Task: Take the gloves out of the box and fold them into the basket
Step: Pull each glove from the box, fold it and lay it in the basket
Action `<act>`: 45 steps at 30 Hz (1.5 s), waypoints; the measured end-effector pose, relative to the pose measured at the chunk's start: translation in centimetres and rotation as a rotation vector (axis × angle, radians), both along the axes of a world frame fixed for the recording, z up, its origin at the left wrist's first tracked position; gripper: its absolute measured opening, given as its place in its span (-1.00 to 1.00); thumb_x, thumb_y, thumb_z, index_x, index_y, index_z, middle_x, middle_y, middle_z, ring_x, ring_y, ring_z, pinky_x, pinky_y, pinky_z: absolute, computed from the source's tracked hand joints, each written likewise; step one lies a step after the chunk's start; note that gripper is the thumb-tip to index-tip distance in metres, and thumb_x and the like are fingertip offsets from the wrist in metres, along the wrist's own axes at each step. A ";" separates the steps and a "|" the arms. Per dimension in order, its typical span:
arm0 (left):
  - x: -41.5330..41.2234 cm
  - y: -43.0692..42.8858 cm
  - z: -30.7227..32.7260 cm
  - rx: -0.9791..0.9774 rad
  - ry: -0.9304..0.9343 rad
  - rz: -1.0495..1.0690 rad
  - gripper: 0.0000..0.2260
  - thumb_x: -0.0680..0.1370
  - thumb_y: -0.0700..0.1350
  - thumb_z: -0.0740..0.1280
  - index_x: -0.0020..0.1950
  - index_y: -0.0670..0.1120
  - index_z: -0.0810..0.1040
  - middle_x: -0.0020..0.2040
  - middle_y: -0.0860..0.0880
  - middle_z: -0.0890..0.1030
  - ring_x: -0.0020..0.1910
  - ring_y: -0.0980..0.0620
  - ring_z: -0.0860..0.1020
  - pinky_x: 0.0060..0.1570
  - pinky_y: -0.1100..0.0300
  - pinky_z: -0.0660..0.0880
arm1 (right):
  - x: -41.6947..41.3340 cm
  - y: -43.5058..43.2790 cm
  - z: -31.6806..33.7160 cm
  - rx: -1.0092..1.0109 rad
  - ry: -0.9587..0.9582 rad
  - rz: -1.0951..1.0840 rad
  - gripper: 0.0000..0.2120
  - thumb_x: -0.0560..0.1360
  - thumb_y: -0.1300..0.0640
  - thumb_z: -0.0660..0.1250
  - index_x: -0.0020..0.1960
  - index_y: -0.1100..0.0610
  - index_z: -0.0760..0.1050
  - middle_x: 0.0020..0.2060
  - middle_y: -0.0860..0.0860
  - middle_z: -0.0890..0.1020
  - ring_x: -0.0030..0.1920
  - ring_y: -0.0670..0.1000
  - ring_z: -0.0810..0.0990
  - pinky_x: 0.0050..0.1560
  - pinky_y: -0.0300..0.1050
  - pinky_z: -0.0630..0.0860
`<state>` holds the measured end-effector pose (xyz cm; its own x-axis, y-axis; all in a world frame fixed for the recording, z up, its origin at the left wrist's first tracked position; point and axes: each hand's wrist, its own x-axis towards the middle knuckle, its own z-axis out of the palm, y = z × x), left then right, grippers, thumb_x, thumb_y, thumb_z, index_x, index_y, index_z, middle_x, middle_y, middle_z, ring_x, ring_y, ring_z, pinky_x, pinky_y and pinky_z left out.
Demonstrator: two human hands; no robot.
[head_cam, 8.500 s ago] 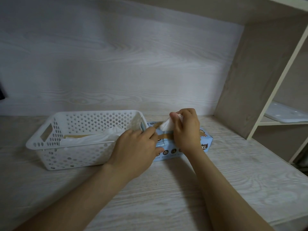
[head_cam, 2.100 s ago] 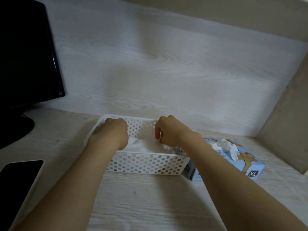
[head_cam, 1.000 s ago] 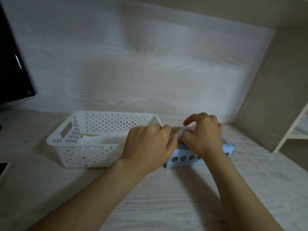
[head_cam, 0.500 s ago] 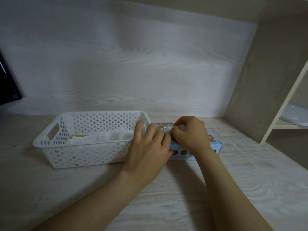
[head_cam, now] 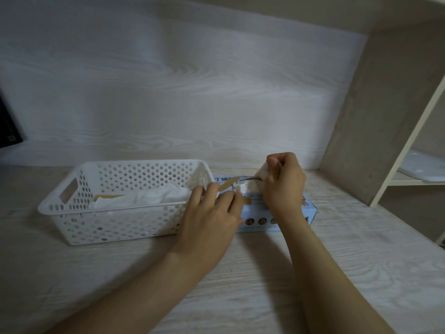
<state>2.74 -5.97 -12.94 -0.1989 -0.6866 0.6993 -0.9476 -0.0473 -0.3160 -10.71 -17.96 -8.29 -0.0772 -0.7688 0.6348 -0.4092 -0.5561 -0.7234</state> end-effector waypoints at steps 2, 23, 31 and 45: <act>0.0 0.0 0.1 0.001 0.000 -0.005 -0.57 0.64 0.16 0.26 0.33 -0.11 0.58 0.09 -0.03 0.68 0.18 -0.19 0.56 0.09 -0.09 0.44 | 0.0 0.5 0.5 -0.051 -0.135 -0.005 -0.90 0.71 0.23 0.23 0.06 0.14 0.51 -0.14 -0.18 0.57 -0.13 -0.36 0.53 -0.15 -0.51 0.36; 1.0 2.7 2.9 -0.168 0.213 -0.438 -0.64 0.68 -0.06 0.21 -0.25 -0.13 0.59 -0.22 -0.03 0.61 -0.09 -0.11 0.53 -0.06 -0.06 0.43 | 1.0 3.7 2.6 0.006 -0.458 0.408 -0.84 0.79 0.03 0.11 0.14 0.06 0.42 -0.36 0.10 0.40 -0.39 0.10 0.40 -0.46 -0.09 0.42; 4.0 3.4 5.9 -0.138 0.605 -0.393 -0.63 0.73 0.00 0.09 0.41 -0.14 0.51 0.33 -0.03 0.54 0.31 0.02 0.51 0.32 0.08 0.45 | 1.6 4.5 2.9 0.340 -0.371 0.873 -0.88 0.73 0.12 0.22 0.11 0.03 0.53 -0.15 0.16 0.48 -0.14 0.16 0.39 -0.15 0.07 0.34; 5.2 4.2 8.4 0.115 1.194 -0.507 -0.86 0.53 -0.23 0.48 -0.08 0.03 0.68 -0.18 0.07 0.70 -0.20 0.13 0.65 -0.26 0.17 0.58 | 1.2 5.4 3.0 0.393 -0.234 0.921 -0.76 0.55 0.34 0.47 0.19 0.17 0.68 -0.09 0.15 0.73 -0.12 0.11 0.73 -0.22 -0.07 0.62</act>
